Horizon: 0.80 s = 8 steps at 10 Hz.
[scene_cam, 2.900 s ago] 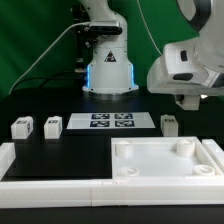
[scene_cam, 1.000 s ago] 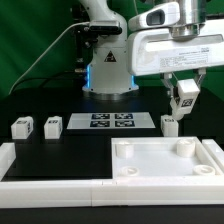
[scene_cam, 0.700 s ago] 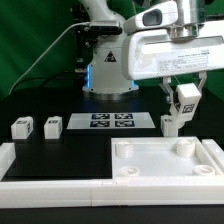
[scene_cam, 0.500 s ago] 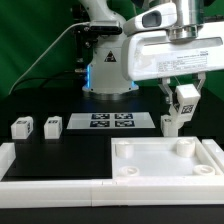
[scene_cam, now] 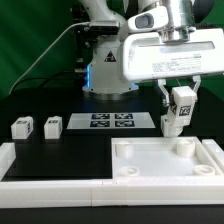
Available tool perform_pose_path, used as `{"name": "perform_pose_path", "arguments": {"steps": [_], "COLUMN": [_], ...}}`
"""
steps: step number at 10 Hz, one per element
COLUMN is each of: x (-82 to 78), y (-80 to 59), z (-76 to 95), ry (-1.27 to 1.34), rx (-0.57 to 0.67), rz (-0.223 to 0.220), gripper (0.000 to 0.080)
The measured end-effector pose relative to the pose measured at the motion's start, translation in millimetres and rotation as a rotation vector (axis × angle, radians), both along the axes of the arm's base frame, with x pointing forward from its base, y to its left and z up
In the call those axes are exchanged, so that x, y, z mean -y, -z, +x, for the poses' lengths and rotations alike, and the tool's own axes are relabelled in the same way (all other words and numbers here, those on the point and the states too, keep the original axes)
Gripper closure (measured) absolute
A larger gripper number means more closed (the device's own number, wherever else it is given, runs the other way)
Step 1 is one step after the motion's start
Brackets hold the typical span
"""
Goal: Assemble one leg
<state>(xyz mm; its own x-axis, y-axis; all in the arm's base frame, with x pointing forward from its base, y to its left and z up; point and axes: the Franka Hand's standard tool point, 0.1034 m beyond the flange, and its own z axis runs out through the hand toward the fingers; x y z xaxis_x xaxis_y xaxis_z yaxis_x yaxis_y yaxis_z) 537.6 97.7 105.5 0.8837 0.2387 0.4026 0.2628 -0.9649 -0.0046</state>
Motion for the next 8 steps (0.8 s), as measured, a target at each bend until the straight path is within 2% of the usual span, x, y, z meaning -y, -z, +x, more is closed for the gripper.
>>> {"name": "perform_pose_path", "arguments": {"steps": [4, 6, 7, 8], "x": [-3.5, -14.4, -14.1, -11.3], "y": [-2.3, -5.8, -7.3, -2.7], "z": [34.2, 53.5, 63.0, 66.2], "ry": [-0.001, -0.010, -0.029, -0.041], "rx": [0.037, 0.053, 0.081, 0.106], "rz": [0.011, 0.020, 0.014, 0.008], "gripper": [0.0506, 0.0506, 0.0506, 0.0506]}}
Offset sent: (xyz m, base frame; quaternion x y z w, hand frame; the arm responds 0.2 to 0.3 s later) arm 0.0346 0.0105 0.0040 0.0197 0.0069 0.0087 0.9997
